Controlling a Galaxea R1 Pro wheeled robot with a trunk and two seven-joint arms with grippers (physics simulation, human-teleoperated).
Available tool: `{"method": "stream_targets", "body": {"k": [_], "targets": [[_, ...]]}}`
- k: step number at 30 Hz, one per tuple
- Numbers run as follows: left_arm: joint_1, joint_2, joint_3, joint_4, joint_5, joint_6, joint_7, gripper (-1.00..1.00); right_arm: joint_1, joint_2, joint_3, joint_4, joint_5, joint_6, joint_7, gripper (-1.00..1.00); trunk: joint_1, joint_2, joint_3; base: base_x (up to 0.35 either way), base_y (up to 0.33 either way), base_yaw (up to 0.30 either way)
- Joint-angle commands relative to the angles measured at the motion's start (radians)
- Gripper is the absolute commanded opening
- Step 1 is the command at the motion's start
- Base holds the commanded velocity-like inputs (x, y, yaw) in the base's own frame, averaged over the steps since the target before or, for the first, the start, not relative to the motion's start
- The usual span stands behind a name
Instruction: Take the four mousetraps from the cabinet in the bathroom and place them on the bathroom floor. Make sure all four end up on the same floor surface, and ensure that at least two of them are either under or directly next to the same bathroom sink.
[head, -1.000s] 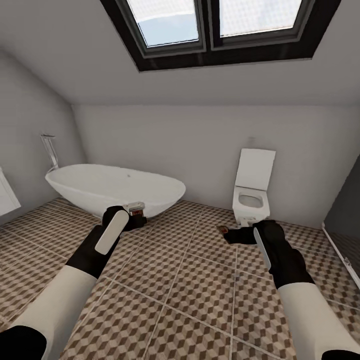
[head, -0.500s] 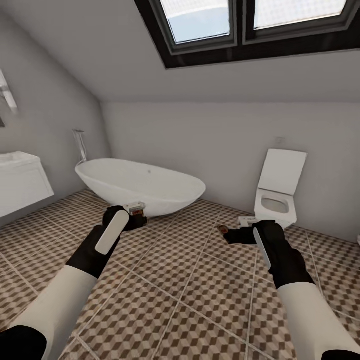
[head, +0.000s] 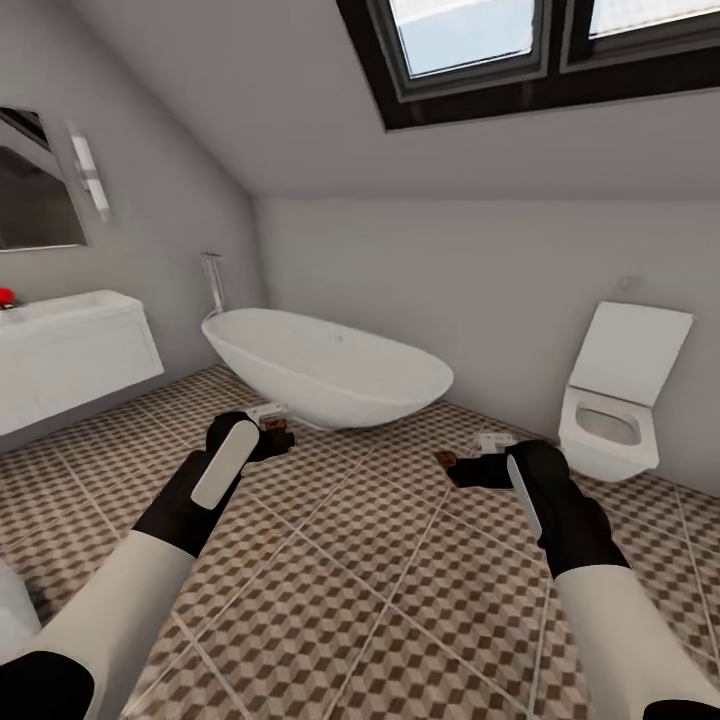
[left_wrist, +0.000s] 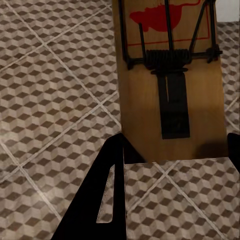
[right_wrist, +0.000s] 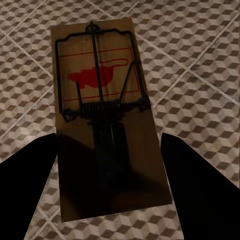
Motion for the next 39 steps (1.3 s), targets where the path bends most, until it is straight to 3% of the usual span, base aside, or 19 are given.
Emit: {"method": "stream_targets", "body": {"k": [1,26,39], "targets": [[-0.001,0.001,-0.003,0.000,0.008,0.001,0.010,-1.00,-0.001,0.000,-0.001,-0.003,0.005,0.004,0.007,-1.00,0.000,-0.001,-0.002,0.244,0.000,0.206],[-0.001,0.001,-0.002,0.001,0.011,0.001,0.008,-1.00,-0.001,0.000,-0.002,-0.011,0.012,0.004,0.002,-1.00,0.000,-0.001,-0.003,0.311,0.000,0.020],[-0.001,0.001,-0.002,0.001,0.011,0.001,0.008,-1.00,-0.001,0.001,-0.001,-0.011,0.013,0.004,-0.002,-1.00,0.000,-0.001,-0.003,0.317,0.000,0.228]]}}
